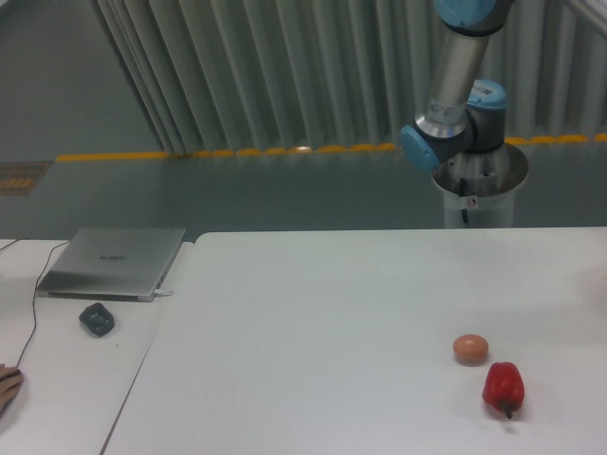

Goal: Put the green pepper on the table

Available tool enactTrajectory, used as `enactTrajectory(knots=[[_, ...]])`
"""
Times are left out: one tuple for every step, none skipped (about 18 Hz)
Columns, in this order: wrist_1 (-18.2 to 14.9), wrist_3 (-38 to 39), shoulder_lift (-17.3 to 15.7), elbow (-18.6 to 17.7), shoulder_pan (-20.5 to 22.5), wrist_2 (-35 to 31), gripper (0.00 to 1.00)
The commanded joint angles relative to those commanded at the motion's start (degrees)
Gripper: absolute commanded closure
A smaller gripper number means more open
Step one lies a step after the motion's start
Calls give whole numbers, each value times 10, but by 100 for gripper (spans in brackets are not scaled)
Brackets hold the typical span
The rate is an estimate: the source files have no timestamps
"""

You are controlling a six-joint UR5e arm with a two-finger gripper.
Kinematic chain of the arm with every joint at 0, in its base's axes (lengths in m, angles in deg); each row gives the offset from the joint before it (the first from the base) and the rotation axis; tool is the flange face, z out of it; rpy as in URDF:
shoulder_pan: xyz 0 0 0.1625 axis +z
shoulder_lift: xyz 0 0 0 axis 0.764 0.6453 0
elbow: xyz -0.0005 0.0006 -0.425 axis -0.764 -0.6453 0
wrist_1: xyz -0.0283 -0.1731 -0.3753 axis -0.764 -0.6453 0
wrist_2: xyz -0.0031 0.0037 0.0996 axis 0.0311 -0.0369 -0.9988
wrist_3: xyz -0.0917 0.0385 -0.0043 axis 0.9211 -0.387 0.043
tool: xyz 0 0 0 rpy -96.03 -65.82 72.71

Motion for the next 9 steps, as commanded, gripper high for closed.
enactTrajectory(knots=[[0, 5, 2, 1, -1, 2, 0], [0, 8, 5, 2, -2, 6, 0], [-1, 8, 4, 3, -3, 10, 0], [-1, 9, 5, 3, -5, 11, 0], [-1, 9, 4, 0, -7, 11, 0], [-1, 8, 4, -3, -7, 11, 0], [0, 6, 4, -4, -4, 11, 0], [0, 2, 3, -5, -1, 10, 0], [0, 1, 2, -6, 3, 8, 0]])
